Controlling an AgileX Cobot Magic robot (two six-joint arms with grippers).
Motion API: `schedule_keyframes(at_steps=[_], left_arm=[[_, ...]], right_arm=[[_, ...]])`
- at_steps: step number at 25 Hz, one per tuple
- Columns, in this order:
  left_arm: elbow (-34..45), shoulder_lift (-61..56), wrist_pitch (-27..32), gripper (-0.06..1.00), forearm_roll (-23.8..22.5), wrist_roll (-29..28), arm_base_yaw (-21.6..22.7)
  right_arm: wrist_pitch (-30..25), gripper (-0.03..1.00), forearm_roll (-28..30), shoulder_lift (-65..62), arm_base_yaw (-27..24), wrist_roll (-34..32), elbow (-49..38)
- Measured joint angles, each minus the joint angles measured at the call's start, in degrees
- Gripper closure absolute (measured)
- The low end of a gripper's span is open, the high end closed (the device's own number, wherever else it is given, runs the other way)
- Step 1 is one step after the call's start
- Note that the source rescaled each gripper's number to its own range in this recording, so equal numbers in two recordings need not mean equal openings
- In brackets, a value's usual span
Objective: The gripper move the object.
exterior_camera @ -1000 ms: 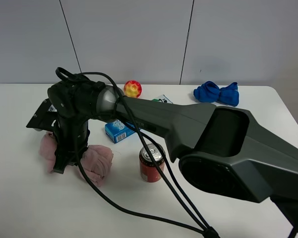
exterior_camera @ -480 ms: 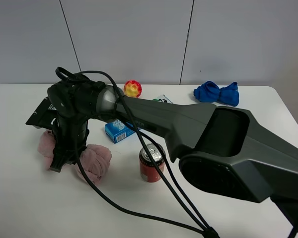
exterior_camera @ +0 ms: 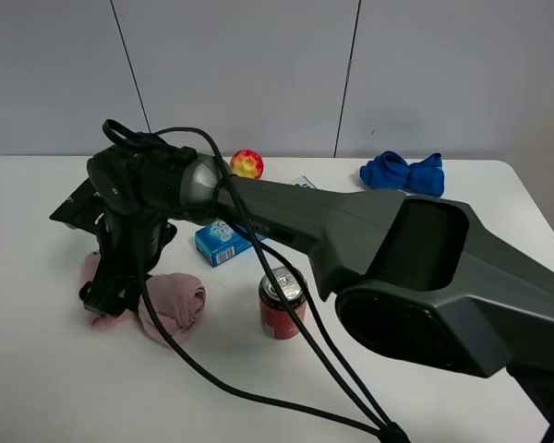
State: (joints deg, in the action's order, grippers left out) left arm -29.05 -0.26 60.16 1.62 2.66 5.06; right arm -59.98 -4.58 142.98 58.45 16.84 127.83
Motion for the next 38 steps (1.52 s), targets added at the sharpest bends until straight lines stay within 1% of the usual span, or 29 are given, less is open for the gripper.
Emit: schedule_keyframes(at_steps=[2, 5, 9, 12, 16, 18, 21, 26, 28, 31, 38], left_arm=[[0.0, 0.0, 0.0, -0.06, 0.0, 0.0, 0.0], [0.0, 0.0, 0.0, -0.06, 0.0, 0.0, 0.0], [0.0, 0.0, 0.0, -0.06, 0.0, 0.0, 0.0], [0.0, 0.0, 0.0, -0.06, 0.0, 0.0, 0.0], [0.0, 0.0, 0.0, -0.06, 0.0, 0.0, 0.0], [0.0, 0.0, 0.0, -0.06, 0.0, 0.0, 0.0], [0.0, 0.0, 0.0, -0.06, 0.0, 0.0, 0.0], [0.0, 0.0, 0.0, -0.06, 0.0, 0.0, 0.0], [0.0, 0.0, 0.0, -0.06, 0.0, 0.0, 0.0], [0.0, 0.0, 0.0, -0.06, 0.0, 0.0, 0.0], [0.0, 0.0, 0.0, -0.06, 0.0, 0.0, 0.0]], right_arm=[[-0.2, -0.01, -0.3, 0.0, 0.0, -0.29, 0.0], [-1.11, -0.02, -1.61, -0.48, 0.0, -0.49, 0.0], [-4.78, -0.03, -2.29, -2.87, 0.0, -2.01, 1.83], [-8.22, -0.03, -3.69, -6.17, -0.58, -5.7, 4.77], [-9.29, -0.03, -9.67, -9.68, -4.66, -7.76, 7.75], [-9.37, -0.03, -11.03, -11.28, -7.43, -7.81, 8.01], [-9.44, -0.03, -9.4, -13.37, -10.93, -9.47, 8.01], [-9.51, -0.03, 0.38, -16.23, -14.99, -17.2, 8.01], [-9.51, -0.03, 2.3, -16.82, -16.35, -19.5, 8.01], [-9.51, -0.03, 2.3, -17.37, -17.98, -20.91, 8.01], [-9.51, -0.03, 2.54, -17.57, -21.79, -21.12, 7.87]])
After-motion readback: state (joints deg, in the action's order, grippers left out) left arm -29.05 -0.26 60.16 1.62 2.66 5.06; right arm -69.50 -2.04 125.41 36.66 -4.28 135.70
